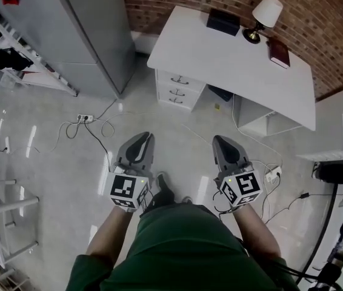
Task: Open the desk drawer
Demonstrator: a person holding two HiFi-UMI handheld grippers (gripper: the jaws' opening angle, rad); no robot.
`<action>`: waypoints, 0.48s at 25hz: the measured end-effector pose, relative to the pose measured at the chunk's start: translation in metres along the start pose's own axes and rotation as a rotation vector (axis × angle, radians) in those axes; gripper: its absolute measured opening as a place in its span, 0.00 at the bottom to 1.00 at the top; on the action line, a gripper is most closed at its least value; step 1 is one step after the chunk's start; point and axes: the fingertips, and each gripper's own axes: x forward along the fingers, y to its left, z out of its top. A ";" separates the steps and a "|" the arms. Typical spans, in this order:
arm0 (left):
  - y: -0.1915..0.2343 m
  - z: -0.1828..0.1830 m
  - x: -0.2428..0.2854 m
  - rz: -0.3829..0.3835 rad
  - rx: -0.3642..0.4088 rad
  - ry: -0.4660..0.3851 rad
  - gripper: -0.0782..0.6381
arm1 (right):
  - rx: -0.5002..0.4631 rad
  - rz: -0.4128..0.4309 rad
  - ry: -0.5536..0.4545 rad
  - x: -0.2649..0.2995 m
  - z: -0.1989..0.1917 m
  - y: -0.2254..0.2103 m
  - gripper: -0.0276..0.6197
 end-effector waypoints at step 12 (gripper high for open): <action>0.057 -0.048 0.045 -0.003 -0.116 0.093 0.15 | -0.007 -0.008 0.056 0.057 -0.010 -0.006 0.05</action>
